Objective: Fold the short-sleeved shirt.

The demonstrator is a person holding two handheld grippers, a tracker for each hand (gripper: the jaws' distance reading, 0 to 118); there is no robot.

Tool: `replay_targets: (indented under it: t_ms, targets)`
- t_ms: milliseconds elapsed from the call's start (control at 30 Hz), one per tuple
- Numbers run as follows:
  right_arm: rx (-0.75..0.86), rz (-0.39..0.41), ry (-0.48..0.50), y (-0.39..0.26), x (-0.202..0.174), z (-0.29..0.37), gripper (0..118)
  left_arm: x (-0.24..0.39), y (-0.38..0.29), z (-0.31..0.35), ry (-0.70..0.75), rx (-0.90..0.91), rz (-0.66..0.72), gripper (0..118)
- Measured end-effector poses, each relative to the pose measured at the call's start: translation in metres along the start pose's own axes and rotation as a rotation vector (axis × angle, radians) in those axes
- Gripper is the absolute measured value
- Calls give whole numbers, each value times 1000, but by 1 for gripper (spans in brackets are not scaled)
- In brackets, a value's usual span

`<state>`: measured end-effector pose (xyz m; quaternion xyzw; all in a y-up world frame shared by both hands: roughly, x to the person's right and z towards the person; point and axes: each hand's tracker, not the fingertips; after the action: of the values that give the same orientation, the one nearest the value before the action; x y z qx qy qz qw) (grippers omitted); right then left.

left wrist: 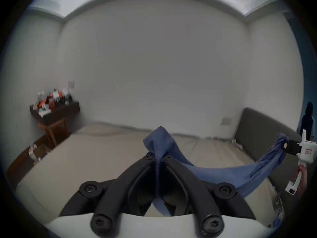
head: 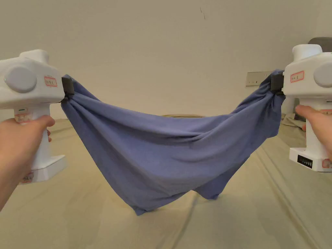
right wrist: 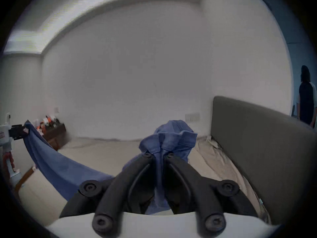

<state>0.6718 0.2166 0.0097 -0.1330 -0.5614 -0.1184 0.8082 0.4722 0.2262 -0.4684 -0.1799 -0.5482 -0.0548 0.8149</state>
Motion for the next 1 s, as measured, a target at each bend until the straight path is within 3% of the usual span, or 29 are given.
replay_targets:
  t_ms: [200,400,600,833,1000]
  targets:
    - [-189,-26,-10,-122,9,-60,9,-21,-118,-59,25,-244,27,4]
    - [-247,-36,-4,-187,16,-60,9,-37,-167,-60,-14,-306,120,4]
    - [-213,-63,69,-233,31,21,9,-51,-201,12,-86,-288,76,4]
    - [-197,-82,64,-288,43,153,9,-76,-245,147,-124,-277,127,4]
    - [-247,-70,47,-335,55,251,9,-92,-284,237,-75,-316,111,4]
